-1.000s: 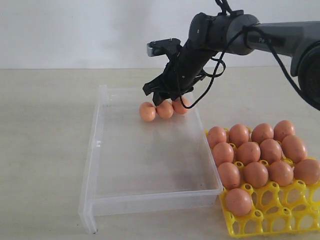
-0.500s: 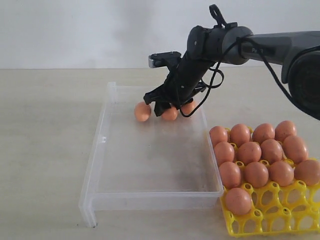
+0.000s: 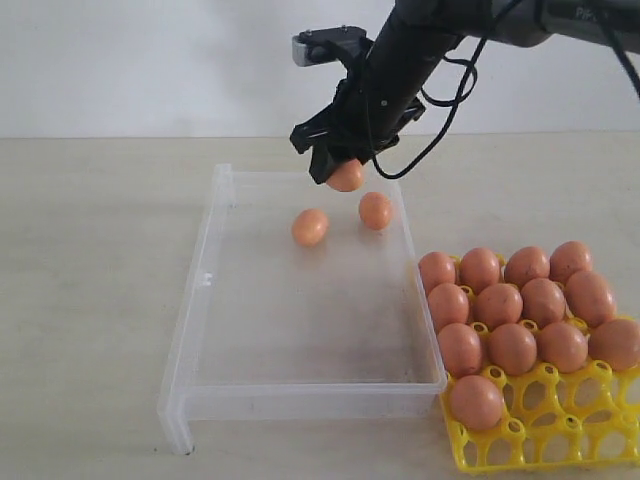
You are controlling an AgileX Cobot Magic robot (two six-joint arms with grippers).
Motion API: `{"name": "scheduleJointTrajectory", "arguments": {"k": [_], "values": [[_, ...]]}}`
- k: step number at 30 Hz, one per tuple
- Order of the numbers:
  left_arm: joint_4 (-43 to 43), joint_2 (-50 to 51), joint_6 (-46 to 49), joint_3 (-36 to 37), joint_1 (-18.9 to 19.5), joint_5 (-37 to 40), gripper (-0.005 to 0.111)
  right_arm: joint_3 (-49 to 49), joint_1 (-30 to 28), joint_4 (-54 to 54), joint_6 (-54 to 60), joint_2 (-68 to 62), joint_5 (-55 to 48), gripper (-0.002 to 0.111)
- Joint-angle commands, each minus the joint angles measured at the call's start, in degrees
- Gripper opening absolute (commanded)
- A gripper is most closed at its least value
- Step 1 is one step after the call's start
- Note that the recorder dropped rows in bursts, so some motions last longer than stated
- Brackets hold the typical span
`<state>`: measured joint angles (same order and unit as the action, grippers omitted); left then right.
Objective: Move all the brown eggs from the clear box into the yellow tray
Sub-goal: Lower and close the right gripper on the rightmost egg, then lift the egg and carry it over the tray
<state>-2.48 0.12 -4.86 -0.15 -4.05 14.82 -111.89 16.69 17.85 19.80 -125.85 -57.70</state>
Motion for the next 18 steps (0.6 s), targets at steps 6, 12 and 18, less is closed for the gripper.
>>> {"name": "scheduleJointTrajectory", "arguments": {"k": [6, 12, 18], "values": [[0.14, -0.12, 0.13, 0.15, 0.19, -0.36, 0.004, 13.43, -0.17, 6.19, 1.59, 10.90, 9.09, 0.000], [0.14, -0.12, 0.13, 0.15, 0.19, -0.36, 0.004, 42.99, -0.17, 17.97, 13.09, 26.33, 38.82, 0.000], [0.14, -0.12, 0.13, 0.15, 0.19, -0.36, 0.004, 71.43, -0.17, 22.32, 14.65, 39.42, 75.93, 0.000]]}}
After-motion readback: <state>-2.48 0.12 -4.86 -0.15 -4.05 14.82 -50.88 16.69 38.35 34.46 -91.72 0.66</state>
